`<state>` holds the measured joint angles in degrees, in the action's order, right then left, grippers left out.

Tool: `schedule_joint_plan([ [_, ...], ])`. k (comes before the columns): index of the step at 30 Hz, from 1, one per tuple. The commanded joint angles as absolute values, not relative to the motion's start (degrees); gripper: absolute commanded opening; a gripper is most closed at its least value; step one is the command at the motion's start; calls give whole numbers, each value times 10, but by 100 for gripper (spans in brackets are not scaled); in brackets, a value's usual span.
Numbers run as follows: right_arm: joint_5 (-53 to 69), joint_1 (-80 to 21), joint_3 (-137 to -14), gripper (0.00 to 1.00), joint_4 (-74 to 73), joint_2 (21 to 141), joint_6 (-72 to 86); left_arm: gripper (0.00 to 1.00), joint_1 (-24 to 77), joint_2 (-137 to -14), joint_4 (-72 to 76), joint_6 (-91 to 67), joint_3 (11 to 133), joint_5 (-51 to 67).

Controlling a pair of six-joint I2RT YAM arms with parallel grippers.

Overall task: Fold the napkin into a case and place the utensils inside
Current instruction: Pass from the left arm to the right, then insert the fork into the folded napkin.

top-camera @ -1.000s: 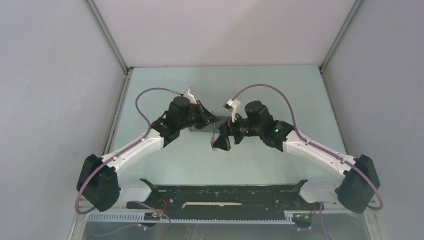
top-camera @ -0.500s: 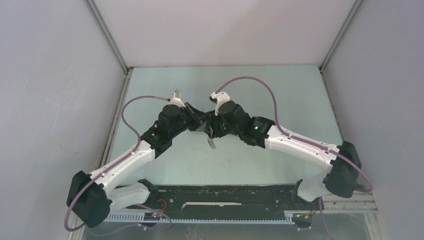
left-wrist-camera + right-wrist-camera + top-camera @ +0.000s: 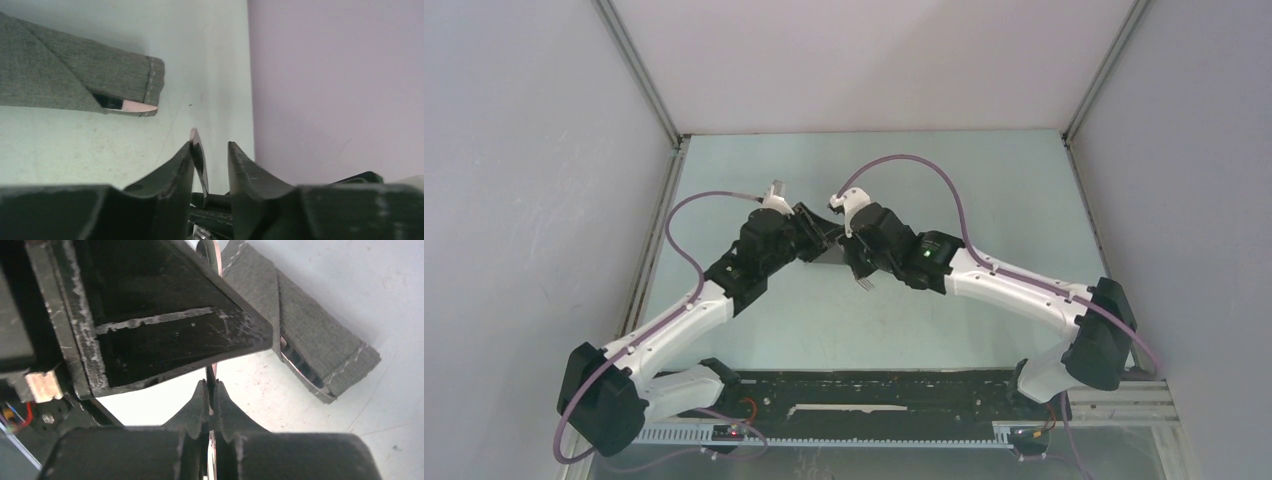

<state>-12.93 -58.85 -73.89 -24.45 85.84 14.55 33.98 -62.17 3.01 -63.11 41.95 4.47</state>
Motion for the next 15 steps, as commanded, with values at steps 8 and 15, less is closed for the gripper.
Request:
schedule_joint_plan([
  [8, 29, -433, -774, 0, -421, 921, -360, 88, 143, -654, -152, -450, 444, 190],
  [15, -110, -436, -845, 0, -492, 1040, -469, 73, 99, -813, -213, -337, 518, 244],
])
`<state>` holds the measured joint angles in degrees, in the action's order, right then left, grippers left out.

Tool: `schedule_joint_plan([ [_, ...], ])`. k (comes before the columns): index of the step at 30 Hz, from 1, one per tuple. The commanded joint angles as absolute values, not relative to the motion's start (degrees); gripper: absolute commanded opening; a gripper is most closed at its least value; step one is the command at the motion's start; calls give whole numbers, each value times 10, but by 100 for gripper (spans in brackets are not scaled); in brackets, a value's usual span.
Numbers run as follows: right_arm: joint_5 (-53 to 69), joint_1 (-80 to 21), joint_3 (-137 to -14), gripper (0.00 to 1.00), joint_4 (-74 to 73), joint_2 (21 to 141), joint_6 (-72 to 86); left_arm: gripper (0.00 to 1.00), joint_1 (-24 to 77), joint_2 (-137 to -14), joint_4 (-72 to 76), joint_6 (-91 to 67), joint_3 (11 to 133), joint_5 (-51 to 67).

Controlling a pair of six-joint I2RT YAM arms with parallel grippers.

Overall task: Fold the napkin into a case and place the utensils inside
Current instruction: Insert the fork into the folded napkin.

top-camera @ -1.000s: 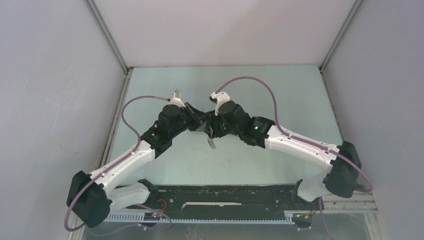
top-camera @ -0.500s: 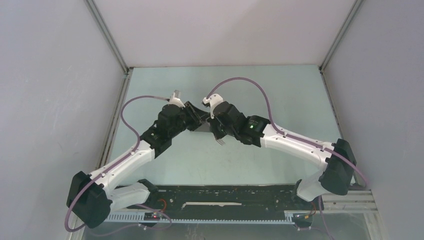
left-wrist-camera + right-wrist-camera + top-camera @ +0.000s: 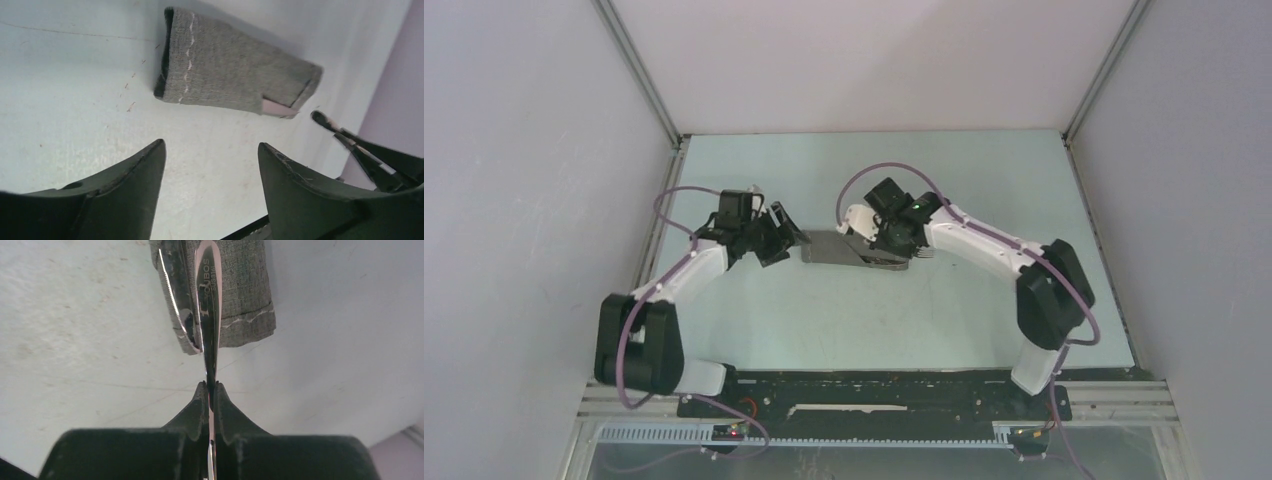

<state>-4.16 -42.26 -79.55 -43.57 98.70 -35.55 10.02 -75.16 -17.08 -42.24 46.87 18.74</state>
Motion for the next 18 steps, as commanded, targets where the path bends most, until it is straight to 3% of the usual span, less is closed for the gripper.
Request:
schedule_joint_plan([
  [1, -115, -438, -858, 0, -499, 1060, -473, 67, 99, -834, -214, -335, 527, 249],
  [3, -121, -438, -881, 0, -504, 1091, -479, 60, 98, -867, -209, -333, 544, 261],
  [14, -104, -430, -942, 0, -493, 1172, -475, 49, 97, -943, -203, -333, 571, 244],
  [18, -91, -434, -961, 0, -486, 1190, -471, 40, 95, -970, -204, -334, 572, 233],
])
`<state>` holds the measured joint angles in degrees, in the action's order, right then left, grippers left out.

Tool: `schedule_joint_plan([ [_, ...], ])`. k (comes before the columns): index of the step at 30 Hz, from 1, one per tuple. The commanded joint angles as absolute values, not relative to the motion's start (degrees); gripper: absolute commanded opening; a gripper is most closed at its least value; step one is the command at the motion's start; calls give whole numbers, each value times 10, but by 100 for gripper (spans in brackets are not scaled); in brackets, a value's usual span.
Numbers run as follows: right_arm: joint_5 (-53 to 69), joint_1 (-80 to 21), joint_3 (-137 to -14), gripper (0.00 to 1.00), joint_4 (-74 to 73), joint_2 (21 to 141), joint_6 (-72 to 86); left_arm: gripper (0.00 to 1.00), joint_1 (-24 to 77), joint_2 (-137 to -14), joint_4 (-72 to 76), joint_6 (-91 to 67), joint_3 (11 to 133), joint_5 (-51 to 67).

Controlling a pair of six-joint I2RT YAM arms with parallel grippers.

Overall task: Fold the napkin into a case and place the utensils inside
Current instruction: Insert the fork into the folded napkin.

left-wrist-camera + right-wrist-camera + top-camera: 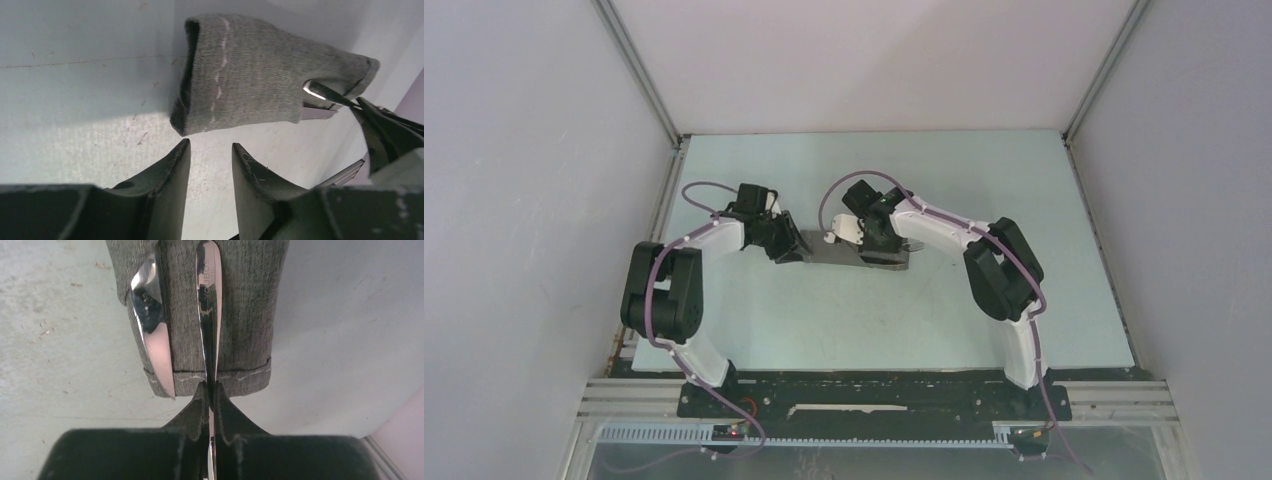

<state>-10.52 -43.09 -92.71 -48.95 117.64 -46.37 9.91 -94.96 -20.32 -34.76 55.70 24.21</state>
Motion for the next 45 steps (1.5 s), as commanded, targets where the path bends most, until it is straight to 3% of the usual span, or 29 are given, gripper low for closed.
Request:
schedule_joint_plan([
  [1, -86, -436, -966, 0, -485, 1194, -471, 40, 95, -974, -204, -333, 573, 227],
  [20, 49, -432, -988, 0, -363, 1233, -435, 27, 90, -993, -219, -325, 588, 209],
  [35, 81, -432, -1041, 2, -355, 1269, -433, 23, 90, -1002, -213, -324, 586, 214],
  [41, 57, -430, -1038, 14, -358, 1265, -435, 22, 90, -1002, -211, -325, 585, 216],
  [45, 34, -429, -1043, 27, -374, 1253, -429, 22, 90, -998, -209, -326, 583, 215],
])
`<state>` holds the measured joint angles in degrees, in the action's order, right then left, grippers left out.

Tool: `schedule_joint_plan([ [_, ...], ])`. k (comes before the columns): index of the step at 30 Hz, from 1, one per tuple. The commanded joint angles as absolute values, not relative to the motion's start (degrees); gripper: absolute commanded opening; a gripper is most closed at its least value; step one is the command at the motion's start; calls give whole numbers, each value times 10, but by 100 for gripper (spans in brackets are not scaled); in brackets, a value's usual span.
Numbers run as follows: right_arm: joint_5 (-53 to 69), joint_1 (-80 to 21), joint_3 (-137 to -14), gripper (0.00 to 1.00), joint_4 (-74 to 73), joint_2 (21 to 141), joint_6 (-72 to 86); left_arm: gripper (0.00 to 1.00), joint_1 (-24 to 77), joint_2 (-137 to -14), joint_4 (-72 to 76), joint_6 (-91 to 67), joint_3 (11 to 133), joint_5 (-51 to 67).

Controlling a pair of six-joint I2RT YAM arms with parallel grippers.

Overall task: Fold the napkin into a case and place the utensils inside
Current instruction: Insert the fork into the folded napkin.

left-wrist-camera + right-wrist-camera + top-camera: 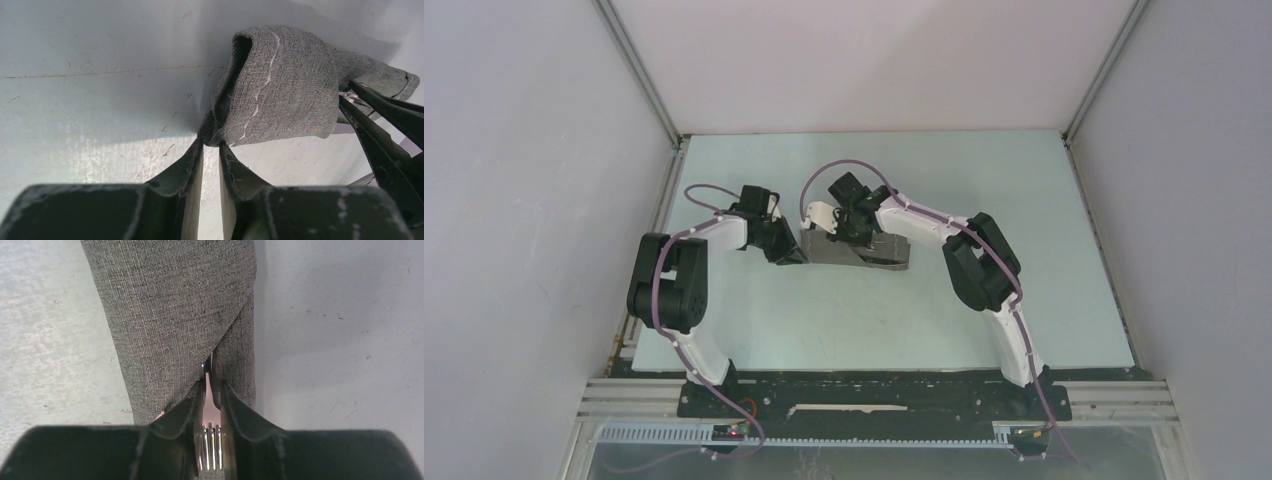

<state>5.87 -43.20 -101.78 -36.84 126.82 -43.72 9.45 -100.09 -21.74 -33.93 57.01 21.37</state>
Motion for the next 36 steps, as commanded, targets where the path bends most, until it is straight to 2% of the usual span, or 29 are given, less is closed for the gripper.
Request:
schedule_joint_plan([
  [1, 28, -429, -1043, 30, -378, 1248, -427, 22, 90, -998, -210, -326, 582, 216],
  [9, -12, -428, -1028, 36, -430, 1188, -411, 22, 90, -988, -207, -328, 577, 217],
  [19, 79, -417, -829, 40, -406, 1051, -409, 22, 90, -983, -201, -331, 576, 228],
  [26, 84, -405, -800, 42, -381, 1067, -416, 21, 91, -983, -200, -331, 575, 233],
  [36, 55, -401, -807, 35, -371, 1102, -424, 21, 91, -989, -197, -332, 576, 236],
])
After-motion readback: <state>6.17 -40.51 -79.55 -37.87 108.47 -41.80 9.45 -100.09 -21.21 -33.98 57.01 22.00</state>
